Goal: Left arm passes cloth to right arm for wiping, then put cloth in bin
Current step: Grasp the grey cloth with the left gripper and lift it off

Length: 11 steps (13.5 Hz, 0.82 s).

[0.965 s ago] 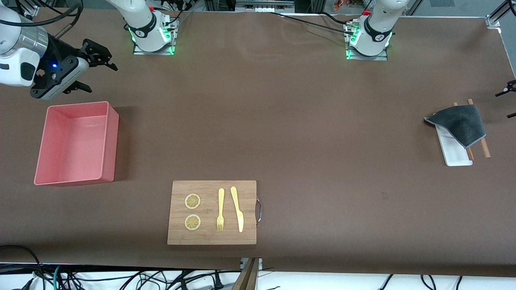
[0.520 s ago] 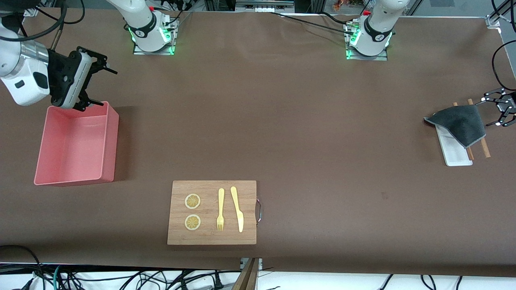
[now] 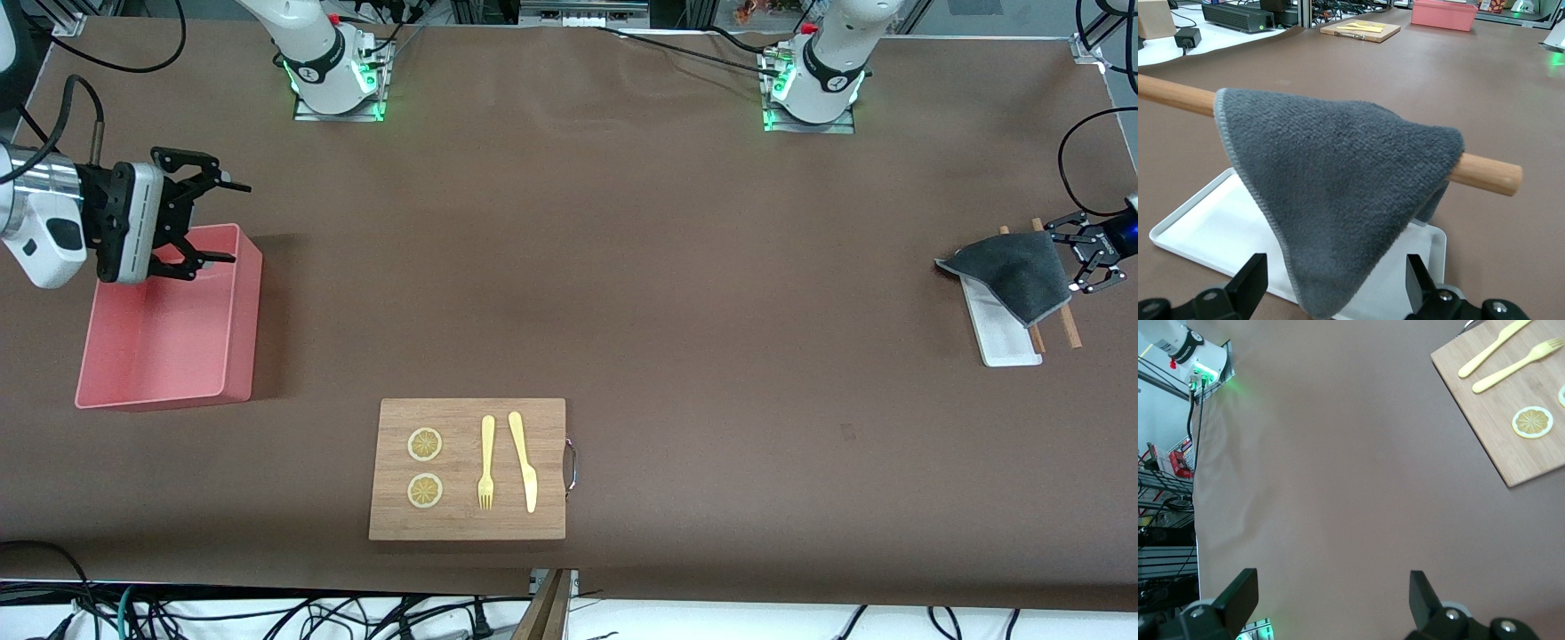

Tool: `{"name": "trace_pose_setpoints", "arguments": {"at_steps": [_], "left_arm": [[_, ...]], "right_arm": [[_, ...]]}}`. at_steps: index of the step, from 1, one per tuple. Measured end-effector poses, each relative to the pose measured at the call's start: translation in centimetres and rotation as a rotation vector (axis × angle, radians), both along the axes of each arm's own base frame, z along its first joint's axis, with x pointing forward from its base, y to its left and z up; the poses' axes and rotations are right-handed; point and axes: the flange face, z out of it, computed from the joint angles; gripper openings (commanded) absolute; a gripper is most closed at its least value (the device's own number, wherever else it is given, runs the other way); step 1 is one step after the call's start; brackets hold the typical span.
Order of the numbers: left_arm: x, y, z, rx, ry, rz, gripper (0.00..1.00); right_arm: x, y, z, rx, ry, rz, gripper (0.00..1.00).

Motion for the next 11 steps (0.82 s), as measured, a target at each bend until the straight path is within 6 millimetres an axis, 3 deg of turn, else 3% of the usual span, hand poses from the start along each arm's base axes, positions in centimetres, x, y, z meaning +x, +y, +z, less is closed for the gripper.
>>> {"name": "trace_pose_setpoints", "arguments": {"at_steps": [2, 3, 7, 11], "left_arm": [[0.2, -0.7, -1.3, -0.018, 0.006, -0.009, 0.11], [0.2, -0.9, -2.0, -0.026, 0.008, -0.012, 0.00], [0.7, 0.1, -1.3, 0.000, -0.012, -0.012, 0.00], [1.4, 2.5, 1.5, 0.049, -0.026, 0.001, 0.00]], "right_arm": [[0.0, 0.2, -0.4, 0.030, -0.015, 0.027, 1.00], [0.0, 0.4, -0.8, 0.060, -0.025, 0.044, 1.00], [-0.3, 1.3, -4.6, 0.232, -0.085, 0.108, 1.00], [-1.1, 2.1, -11.1, 0.426, -0.146, 0.190, 1.00]]}}
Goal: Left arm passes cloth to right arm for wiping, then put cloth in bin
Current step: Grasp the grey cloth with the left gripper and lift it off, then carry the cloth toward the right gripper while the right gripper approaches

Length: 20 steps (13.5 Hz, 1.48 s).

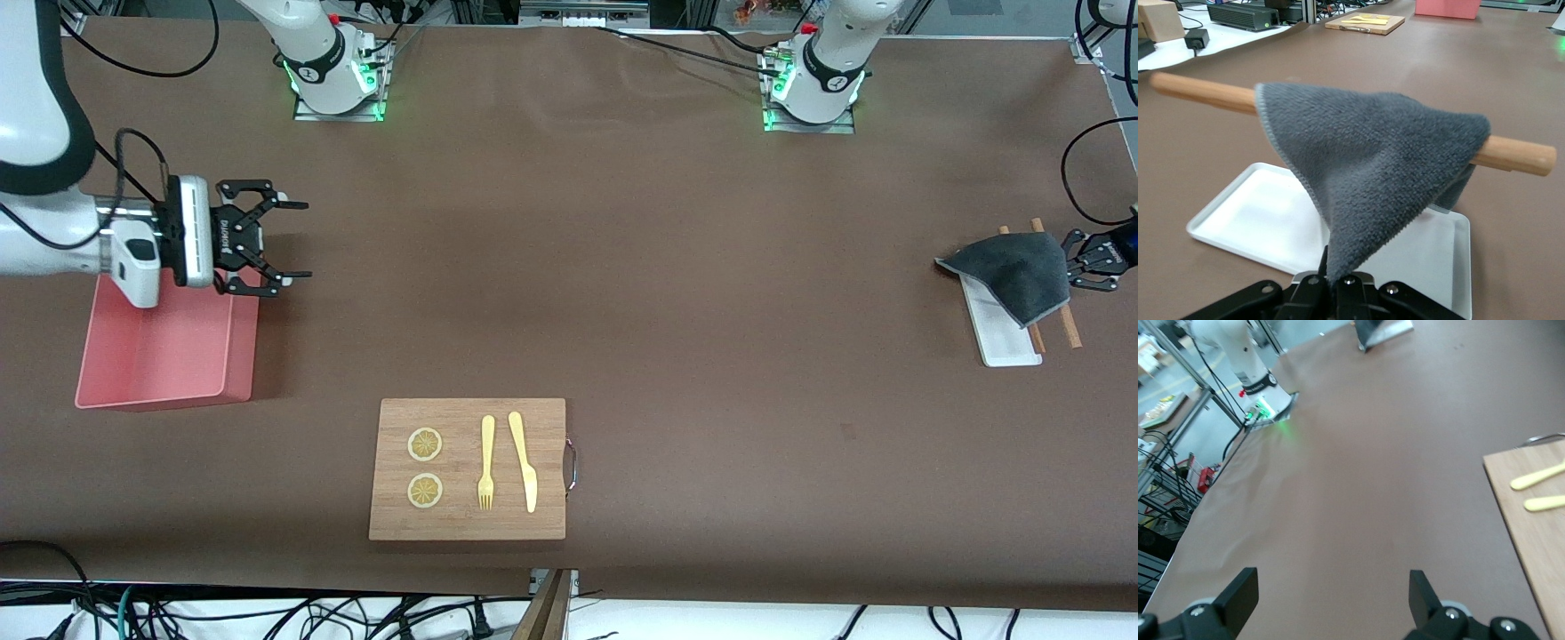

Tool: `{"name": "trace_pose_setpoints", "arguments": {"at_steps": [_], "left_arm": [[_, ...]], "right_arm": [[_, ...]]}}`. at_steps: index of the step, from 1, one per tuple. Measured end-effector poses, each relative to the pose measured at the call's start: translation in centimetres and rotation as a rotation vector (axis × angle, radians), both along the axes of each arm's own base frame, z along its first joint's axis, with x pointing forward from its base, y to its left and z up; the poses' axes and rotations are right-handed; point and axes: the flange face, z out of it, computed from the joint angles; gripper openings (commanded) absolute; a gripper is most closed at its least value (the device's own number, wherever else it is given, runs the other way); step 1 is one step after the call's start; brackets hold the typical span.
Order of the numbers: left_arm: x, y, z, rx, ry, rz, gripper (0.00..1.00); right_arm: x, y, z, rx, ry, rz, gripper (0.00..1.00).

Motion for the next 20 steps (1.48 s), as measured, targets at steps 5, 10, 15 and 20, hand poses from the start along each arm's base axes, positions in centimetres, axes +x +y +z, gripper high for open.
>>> {"name": "trace_pose_setpoints", "arguments": {"at_steps": [5, 10, 15, 20], "left_arm": [[1.0, 2.8, 9.3, 0.118, 0.166, 0.031, 0.00], [6.3, -2.6, 22.1, 0.244, 0.459, 0.125, 0.00], [12.2, -12.0, 28.7, 0.298, 0.749, 0.274, 0.00], [18.1, -21.7, 28.9, 0.300, 1.020, 0.471, 0.00]], "right_arm": [[0.1, 1.1, -5.7, 0.181, -0.047, 0.015, 1.00], [0.9, 5.3, -9.5, 0.363, -0.027, -0.046, 1.00], [1.3, 12.0, -9.7, 0.482, -0.031, -0.123, 1.00], [0.7, 18.1, -12.0, 0.572, 0.014, -0.220, 1.00]]}}
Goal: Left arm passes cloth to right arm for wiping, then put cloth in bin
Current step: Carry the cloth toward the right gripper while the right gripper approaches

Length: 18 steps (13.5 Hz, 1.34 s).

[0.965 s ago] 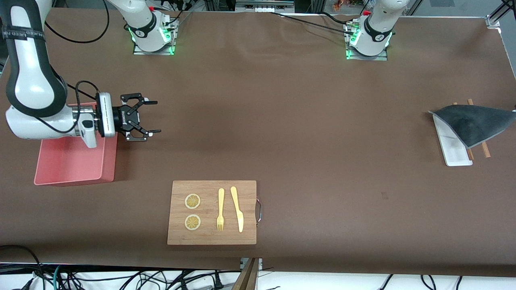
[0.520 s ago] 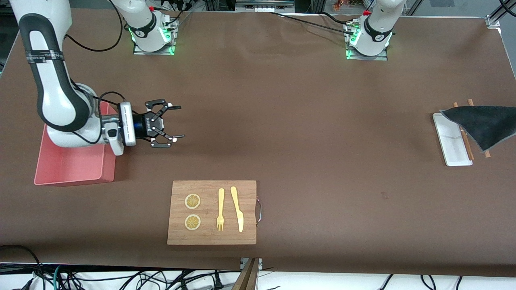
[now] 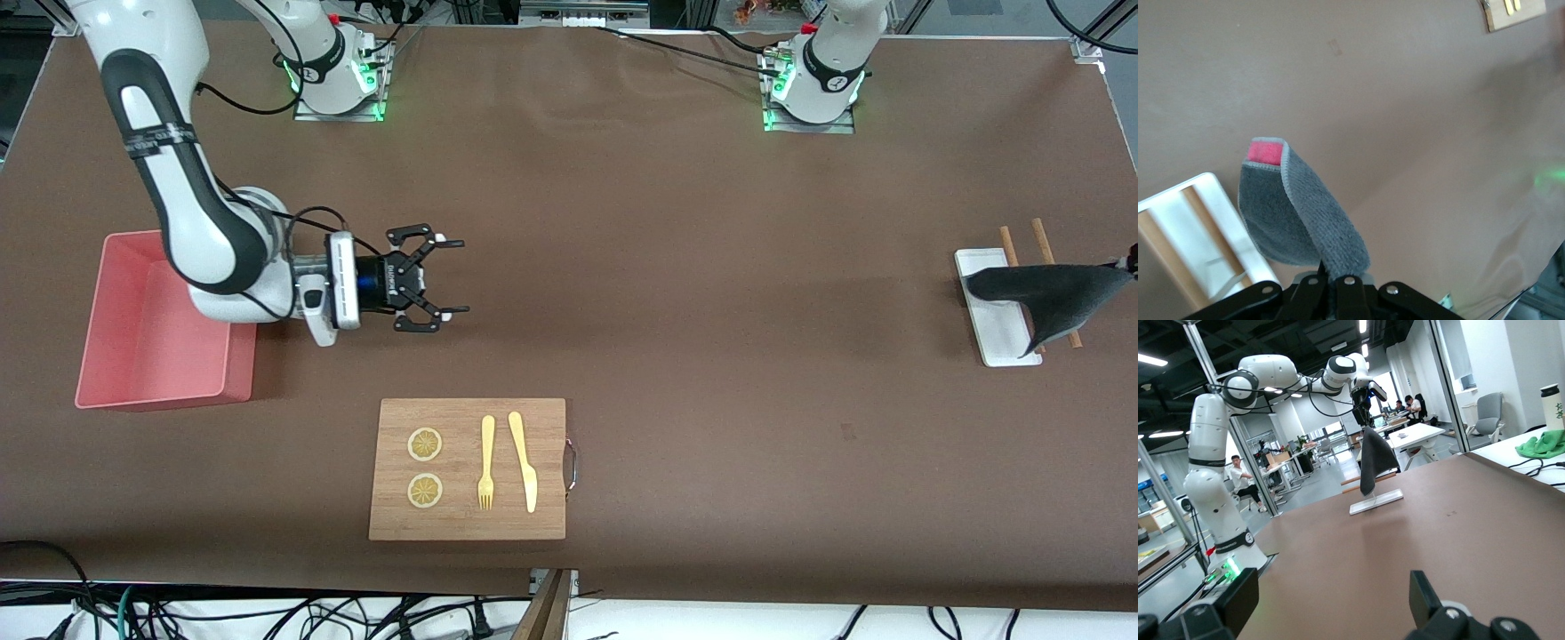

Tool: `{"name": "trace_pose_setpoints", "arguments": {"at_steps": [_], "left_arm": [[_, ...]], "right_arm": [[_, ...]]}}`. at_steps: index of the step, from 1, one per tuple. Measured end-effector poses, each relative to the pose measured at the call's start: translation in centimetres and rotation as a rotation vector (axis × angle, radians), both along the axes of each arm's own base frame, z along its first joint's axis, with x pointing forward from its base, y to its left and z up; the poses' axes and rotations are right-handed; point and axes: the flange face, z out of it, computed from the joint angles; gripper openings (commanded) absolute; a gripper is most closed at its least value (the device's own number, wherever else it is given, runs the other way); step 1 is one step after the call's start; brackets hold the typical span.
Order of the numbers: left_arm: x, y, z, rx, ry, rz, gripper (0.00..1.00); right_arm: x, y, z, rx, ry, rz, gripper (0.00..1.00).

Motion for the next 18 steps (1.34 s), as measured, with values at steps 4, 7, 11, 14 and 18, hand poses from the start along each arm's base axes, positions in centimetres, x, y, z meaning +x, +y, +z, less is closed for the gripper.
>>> {"name": "trace_pose_setpoints", "arguments": {"at_steps": [4, 7, 11, 14, 18], "left_arm": [[4.0, -10.4, 1.4, 0.064, 0.115, 0.068, 0.00], [5.9, -18.2, 2.4, 0.123, 0.189, 0.134, 0.00], [7.1, -30.5, 3.1, 0.206, 0.267, 0.197, 0.00], [6.2, -40.6, 4.8, 0.254, 0.335, 0.296, 0.00], [3.6, -52.3, 7.1, 0.237, 0.403, 0.385, 0.00]], "right_arm": [[-1.6, 6.8, -0.5, 0.051, 0.040, -0.107, 1.00], [-3.9, 12.4, -0.4, 0.043, 0.075, -0.153, 1.00], [-6.2, 17.9, -0.5, 0.034, 0.103, -0.173, 1.00], [-6.1, 17.9, -0.5, 0.025, 0.085, -0.169, 1.00], [-5.9, 17.3, -3.0, -0.006, 0.022, -0.157, 1.00]]}}
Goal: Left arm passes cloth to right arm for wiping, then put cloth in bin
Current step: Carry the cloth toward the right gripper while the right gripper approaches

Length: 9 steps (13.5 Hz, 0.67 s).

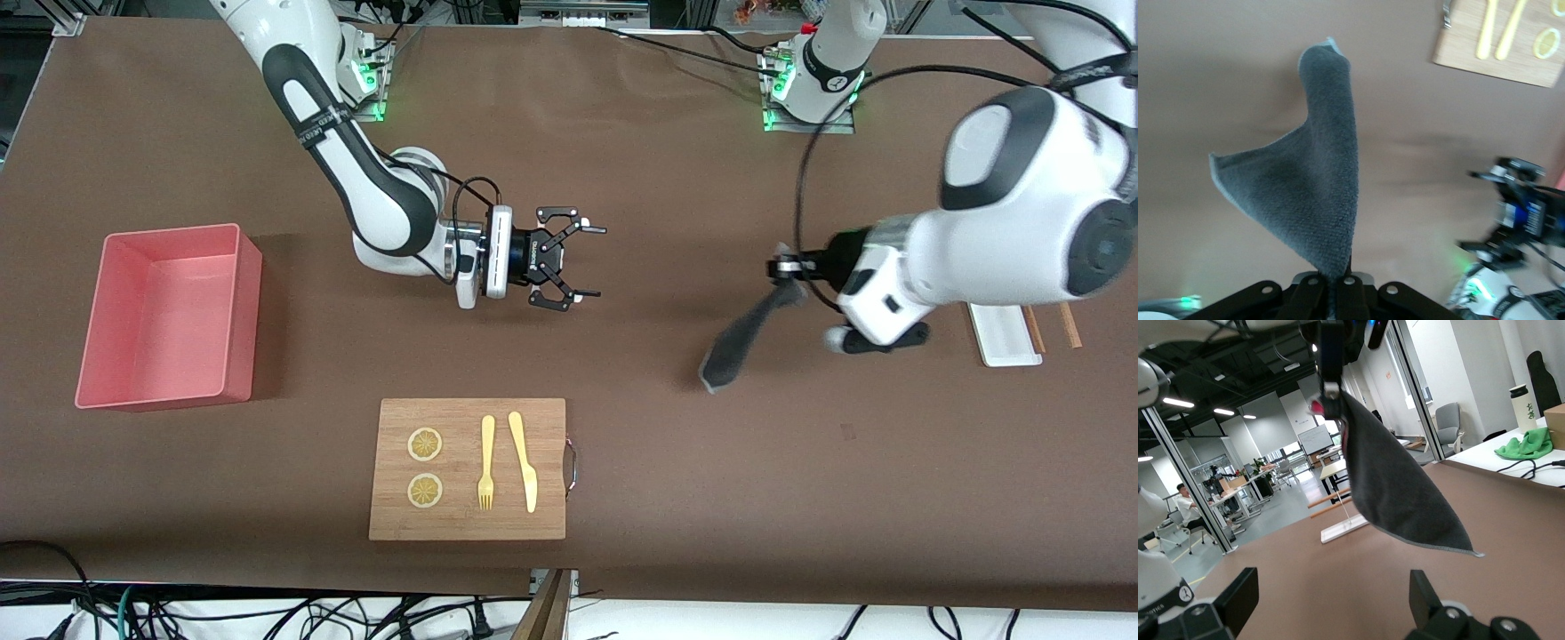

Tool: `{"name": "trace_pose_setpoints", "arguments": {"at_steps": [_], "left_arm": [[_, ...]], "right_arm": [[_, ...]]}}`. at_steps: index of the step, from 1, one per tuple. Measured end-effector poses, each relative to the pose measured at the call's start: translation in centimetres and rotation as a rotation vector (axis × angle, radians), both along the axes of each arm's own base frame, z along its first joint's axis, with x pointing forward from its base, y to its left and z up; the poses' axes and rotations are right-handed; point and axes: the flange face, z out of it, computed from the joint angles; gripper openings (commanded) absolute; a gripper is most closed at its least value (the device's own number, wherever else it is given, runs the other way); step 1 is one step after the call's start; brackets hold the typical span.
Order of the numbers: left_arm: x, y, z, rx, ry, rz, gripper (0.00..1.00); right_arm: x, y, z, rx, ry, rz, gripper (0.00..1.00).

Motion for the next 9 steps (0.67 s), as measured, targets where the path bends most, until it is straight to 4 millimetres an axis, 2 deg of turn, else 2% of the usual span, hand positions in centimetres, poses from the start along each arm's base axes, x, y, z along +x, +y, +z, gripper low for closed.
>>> {"name": "trace_pose_setpoints", "arguments": {"at_steps": [2, 5, 7, 9], "left_arm": [[-1.6, -4.4, 1.4, -0.022, 0.004, -0.021, 0.00], [-4.3, -9.4, 2.2, -0.014, 0.015, -0.064, 0.00], [-5.4, -11.2, 2.4, -0.004, 0.026, -0.066, 0.00], [-5.9, -12.0, 2.8, 0.002, 0.028, -0.059, 0.00]], "right_arm": [[0.8, -1.4, -1.7, -0.016, -0.018, -0.006, 1.00], [2.0, -3.5, -3.2, -0.026, -0.035, 0.014, 1.00], [2.6, -4.6, -3.5, -0.026, -0.042, 0.020, 1.00], [2.7, -5.0, -3.7, -0.022, -0.043, 0.024, 1.00]]}}
